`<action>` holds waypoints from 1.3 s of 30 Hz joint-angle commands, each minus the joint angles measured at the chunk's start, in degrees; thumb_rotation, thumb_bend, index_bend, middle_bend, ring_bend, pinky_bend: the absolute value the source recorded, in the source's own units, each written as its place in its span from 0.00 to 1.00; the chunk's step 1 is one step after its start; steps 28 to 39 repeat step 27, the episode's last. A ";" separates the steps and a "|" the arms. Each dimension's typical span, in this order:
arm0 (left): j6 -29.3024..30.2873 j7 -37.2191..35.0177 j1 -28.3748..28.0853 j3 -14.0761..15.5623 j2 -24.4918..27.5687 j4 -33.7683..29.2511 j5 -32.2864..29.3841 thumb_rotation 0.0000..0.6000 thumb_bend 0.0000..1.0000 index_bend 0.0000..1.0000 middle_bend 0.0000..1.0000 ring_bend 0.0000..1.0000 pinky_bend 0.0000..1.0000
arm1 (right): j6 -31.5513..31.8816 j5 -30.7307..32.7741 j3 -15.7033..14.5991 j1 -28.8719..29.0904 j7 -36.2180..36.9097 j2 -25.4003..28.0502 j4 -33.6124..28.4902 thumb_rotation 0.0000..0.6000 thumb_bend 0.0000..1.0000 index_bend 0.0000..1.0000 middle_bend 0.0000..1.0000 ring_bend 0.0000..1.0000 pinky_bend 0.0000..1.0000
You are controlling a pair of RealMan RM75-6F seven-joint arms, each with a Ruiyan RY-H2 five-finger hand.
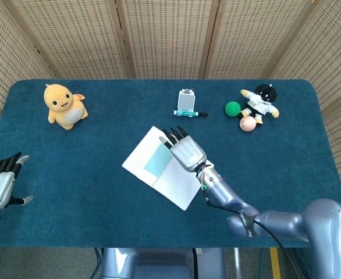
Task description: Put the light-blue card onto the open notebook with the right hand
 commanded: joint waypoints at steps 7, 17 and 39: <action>6.06 -2.47 2.87 1.86 -0.01 -0.20 8.12 1.00 0.00 0.00 0.00 0.00 0.00 | 21.13 -18.16 -5.12 -21.63 26.42 16.50 -3.75 1.00 0.00 0.00 0.00 0.00 0.03; 13.23 -2.93 6.07 2.48 -1.61 0.93 13.19 1.00 0.00 0.00 0.00 0.00 0.00 | 32.05 -21.14 -7.98 -38.26 43.52 14.45 8.72 1.00 0.00 0.00 0.00 0.00 0.00; 17.11 -1.85 7.98 2.91 -2.61 -0.15 16.53 1.00 0.00 0.00 0.00 0.00 0.00 | 38.06 -22.21 -7.74 -48.65 45.81 14.04 6.91 1.00 0.00 0.00 0.00 0.00 0.00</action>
